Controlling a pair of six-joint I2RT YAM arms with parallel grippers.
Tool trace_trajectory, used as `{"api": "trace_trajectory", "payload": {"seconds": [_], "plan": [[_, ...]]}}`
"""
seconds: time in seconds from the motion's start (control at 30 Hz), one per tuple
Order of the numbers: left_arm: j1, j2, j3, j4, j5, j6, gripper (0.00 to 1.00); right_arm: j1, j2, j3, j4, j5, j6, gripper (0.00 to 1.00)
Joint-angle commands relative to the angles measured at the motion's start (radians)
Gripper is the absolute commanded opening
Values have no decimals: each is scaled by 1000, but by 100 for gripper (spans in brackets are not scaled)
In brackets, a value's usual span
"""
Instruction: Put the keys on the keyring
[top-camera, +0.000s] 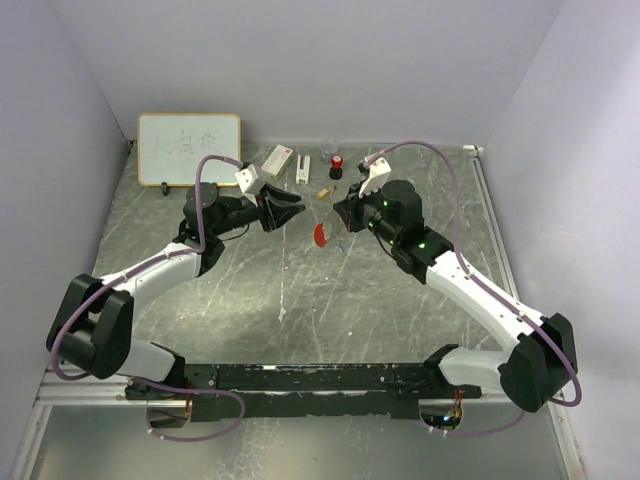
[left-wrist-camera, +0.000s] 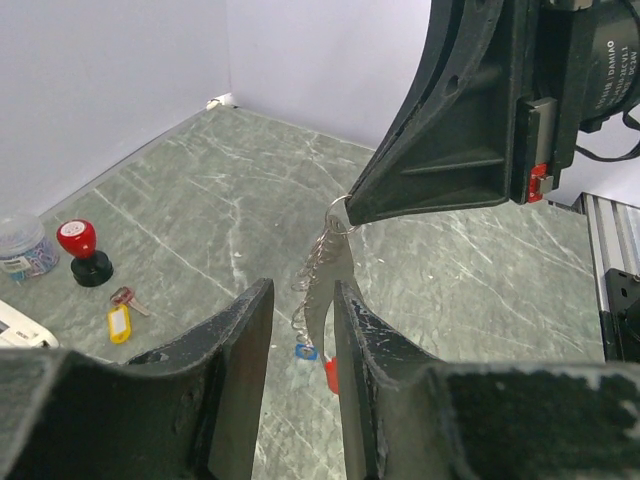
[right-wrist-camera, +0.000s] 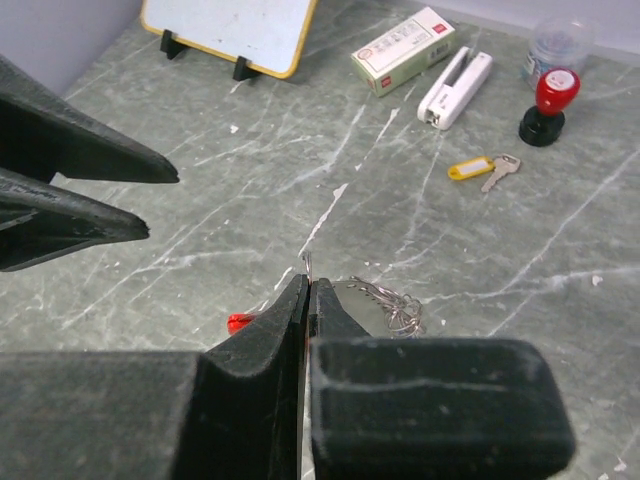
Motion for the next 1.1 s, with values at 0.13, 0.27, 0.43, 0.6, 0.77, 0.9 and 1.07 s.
{"api": "trace_trajectory", "payload": {"seconds": [0.13, 0.27, 0.43, 0.6, 0.77, 0.9, 1.07], "plan": [[5, 19, 2, 49, 4, -17, 41, 10, 14, 71, -38, 130, 50, 0], [3, 28, 5, 59, 10, -25, 41, 16, 24, 85, -60, 174, 56, 0], [1, 34, 6, 63, 14, -25, 41, 19, 25, 94, -75, 204, 59, 0], [-2, 34, 10, 58, 14, -22, 41, 21, 28, 100, -79, 212, 57, 0], [-2, 33, 11, 56, 14, -22, 41, 22, 30, 102, -84, 215, 58, 0], [-2, 31, 12, 54, 10, -19, 41, 21, 30, 103, -87, 219, 57, 0], [-3, 35, 7, 57, -61, -33, 47, 21, 32, 105, -91, 225, 56, 0]]}}
